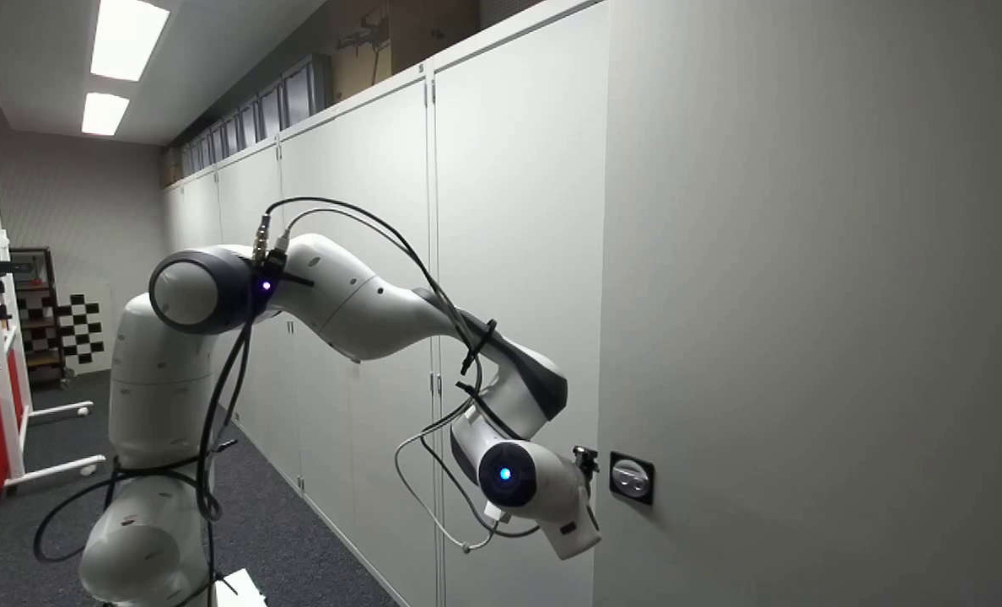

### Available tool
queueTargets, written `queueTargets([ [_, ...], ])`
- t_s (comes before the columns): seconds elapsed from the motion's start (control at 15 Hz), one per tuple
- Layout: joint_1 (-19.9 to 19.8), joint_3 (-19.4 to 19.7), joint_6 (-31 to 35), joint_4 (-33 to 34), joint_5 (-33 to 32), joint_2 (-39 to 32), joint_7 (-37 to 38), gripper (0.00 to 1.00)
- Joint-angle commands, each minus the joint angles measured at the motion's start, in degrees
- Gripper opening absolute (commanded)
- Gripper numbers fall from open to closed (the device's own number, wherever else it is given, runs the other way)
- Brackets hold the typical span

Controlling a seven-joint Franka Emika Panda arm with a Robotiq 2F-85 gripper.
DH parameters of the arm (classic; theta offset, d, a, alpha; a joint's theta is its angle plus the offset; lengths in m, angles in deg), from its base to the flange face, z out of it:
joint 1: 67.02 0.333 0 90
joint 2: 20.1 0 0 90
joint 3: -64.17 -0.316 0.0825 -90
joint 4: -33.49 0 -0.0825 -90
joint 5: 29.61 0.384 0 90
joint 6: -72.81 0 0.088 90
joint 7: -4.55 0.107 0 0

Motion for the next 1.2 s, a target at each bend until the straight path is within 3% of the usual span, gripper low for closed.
queueTargets([
  [0.0, 0.04, -0.04, 0.24, 0.75, 4.2, -1.6, -2.12, 1.0],
  [0.2, -0.05, -0.08, -0.37, 1.26, 7.25, -3.34, -4.4, 1.0],
  [0.73, 0.05, 0.18, -2.85, 2.99, 18.6, -7.43, -19.17, 1.0],
  [1.13, 0.4, 0.05, -5.64, 4.19, 21.45, -8.91, -22.26, 1.0],
])
